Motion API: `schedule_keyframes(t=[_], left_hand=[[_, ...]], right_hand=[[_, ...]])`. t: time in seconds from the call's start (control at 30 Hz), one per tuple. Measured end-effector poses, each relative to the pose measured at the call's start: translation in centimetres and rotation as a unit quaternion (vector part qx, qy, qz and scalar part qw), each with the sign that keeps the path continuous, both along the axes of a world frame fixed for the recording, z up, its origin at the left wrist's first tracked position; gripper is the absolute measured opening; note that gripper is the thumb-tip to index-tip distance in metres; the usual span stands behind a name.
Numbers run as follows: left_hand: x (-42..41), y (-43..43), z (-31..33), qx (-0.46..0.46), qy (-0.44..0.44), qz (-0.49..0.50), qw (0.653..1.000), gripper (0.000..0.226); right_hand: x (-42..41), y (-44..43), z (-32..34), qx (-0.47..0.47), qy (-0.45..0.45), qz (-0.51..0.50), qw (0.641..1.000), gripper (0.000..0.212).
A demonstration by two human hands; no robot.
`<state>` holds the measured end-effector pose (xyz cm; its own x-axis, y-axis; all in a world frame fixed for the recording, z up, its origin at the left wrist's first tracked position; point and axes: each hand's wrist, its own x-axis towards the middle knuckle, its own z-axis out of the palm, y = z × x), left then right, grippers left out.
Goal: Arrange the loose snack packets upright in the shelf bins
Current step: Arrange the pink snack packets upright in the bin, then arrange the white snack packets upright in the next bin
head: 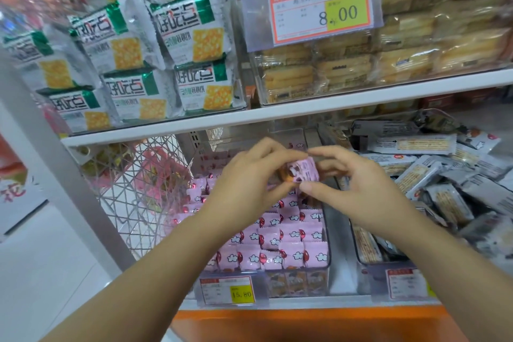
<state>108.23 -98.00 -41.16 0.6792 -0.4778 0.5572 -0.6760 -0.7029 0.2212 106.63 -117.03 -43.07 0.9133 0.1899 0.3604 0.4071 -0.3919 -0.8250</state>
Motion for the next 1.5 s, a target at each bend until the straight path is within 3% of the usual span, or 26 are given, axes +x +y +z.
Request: schedule_keyframes(t=[0.13,0.23,0.27,0.33,0.43,0.5,0.53,0.7,0.87,0.93,1.1,1.23,1.33,1.5], left_hand=[[-0.1,0.4,0.1,0.0,0.015,-0.037,0.999,0.046],[-0.6,1.2,0.6,-0.121,0.094,0.029,0.988,0.052],[-0.8,1.5,0.7,-0.199,0.141,0.05,0.968,0.05],[-0.9,1.8,0.5,-0.364,0.249,0.031,0.897,0.044],[-1.0,1.3,0.4,-0.502,0.327,-0.056,0.799,0.036],[-1.2,0.8,0.6,-0.546,0.311,-0.074,0.774,0.029],[-1.2,0.7,0.7,-0.55,0.291,-0.07,0.779,0.028],[-1.3,0.5,0.1,-0.427,0.212,-0.011,0.879,0.022],[-0.9,-0.9,-1.5,-0.338,0.266,-0.001,0.903,0.027],[-0.4,-1.6,-2.3,-0.261,0.276,0.031,0.925,0.025],[1.4,-1.9,-3.0,-0.079,0.207,0.069,0.973,0.023],[1.7,-1.1,-3.6,0.057,0.176,0.065,0.981,0.037],[1.3,-1.1,-4.4,0.174,0.18,0.094,0.964,0.042],[0.9,-1.8,-3.5,0.218,0.223,0.107,0.944,0.039]], right_hand=[[-0.3,0.1,0.3,0.048,-0.009,0.035,0.998,0.028],[0.0,-0.4,0.6,0.113,0.009,0.024,0.993,0.025],[0.0,-0.6,0.6,0.139,0.018,0.024,0.99,0.025],[0.1,-0.9,0.7,0.17,0.033,0.031,0.984,0.024],[0.0,-0.6,0.6,0.153,0.057,0.052,0.985,0.021],[-0.1,-0.2,0.4,0.093,0.05,0.047,0.993,0.02],[-0.1,-0.1,0.2,0.05,0.035,0.034,0.998,0.021],[0.2,-0.3,-0.6,-0.105,-0.013,-0.026,0.994,0.05],[0.5,-0.4,-1.0,-0.142,-0.031,-0.028,0.989,0.052],[0.6,-0.4,-1.0,-0.144,-0.037,-0.028,0.988,0.051],[0.8,-0.7,-1.2,-0.156,-0.044,-0.025,0.987,0.049],[0.8,-0.8,-1.3,-0.161,-0.052,-0.018,0.985,0.048],[0.5,-1.1,-1.1,-0.169,-0.052,-0.02,0.984,0.047],[-0.7,-2.9,0.0,-0.176,-0.047,-0.04,0.982,0.041]])
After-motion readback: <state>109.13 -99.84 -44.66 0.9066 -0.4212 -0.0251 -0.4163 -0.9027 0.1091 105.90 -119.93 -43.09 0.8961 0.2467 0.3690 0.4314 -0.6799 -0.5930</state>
